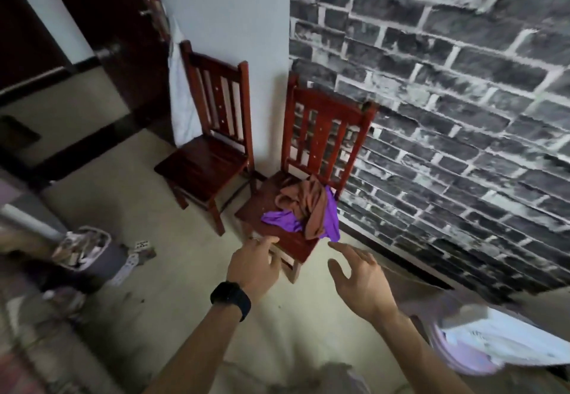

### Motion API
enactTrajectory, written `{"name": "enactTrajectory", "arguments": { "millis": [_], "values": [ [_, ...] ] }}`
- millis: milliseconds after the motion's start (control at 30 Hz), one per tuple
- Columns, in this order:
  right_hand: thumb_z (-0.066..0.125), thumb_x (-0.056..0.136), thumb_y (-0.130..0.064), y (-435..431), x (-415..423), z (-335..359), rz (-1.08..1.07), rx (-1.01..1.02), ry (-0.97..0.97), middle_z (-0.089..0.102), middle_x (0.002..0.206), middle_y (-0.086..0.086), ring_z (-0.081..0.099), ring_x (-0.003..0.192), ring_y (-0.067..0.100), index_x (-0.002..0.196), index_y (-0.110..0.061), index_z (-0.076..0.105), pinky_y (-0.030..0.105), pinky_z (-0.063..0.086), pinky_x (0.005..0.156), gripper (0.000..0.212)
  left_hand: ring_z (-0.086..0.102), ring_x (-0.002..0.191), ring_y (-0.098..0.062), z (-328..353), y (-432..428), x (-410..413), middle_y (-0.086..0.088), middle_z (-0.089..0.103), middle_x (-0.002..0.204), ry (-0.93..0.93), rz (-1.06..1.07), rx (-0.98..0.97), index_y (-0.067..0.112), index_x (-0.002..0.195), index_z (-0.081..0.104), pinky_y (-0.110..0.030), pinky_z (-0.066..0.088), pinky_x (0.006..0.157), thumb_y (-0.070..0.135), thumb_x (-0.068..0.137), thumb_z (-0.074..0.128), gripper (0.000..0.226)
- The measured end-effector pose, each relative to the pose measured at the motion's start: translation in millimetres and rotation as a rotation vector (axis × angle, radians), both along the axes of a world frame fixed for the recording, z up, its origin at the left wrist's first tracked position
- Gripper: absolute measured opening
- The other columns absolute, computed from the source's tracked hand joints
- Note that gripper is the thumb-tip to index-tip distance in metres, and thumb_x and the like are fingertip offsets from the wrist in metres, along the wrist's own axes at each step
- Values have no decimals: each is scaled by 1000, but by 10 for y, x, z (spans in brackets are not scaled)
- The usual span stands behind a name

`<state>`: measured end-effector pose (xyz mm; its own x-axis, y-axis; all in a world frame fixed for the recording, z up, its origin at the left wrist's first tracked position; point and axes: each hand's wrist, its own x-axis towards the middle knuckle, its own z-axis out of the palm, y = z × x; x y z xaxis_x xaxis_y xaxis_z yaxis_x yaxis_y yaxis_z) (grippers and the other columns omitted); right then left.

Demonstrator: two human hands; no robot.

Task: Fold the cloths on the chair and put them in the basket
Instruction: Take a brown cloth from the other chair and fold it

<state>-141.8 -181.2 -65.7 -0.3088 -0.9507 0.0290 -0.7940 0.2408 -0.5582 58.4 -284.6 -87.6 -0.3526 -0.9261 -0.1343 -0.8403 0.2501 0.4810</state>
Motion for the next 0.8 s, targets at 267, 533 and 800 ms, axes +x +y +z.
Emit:
{"name": "enactTrajectory", "arguments": {
  "millis": [267, 533, 800],
  "values": [
    [67, 91, -24, -1219, 76, -285, -58, 87, -97, 71, 104, -1, 64, 100, 24, 120, -25, 66, 31, 48, 81, 30, 58, 111, -20, -359, -1181, 164, 2, 62, 121, -17, -34, 40, 32, 134, 52, -34, 46, 93, 33, 94, 48, 41],
    [66, 92, -23, -2535, -61, -997, -190, 256, -225, 74, 99, 9, 69, 89, 33, 115, -16, 65, 35, 52, 72, 24, 49, 125, -20, -819, -2536, 206, 0, 53, 138, -160, -117, 214, 30, 143, 42, -35, 39, 105, 34, 97, 46, 46],
    [61, 91, -33, -3535, -212, -1926, -409, 526, -313, 70, 109, 18, 67, 94, 39, 124, -19, 54, 39, 54, 78, 36, 42, 134, -22, -1668, -3624, 119, -2, 42, 150, -293, -275, 328, 27, 148, 35, -38, 37, 109, 33, 94, 48, 56]
  ]
}}
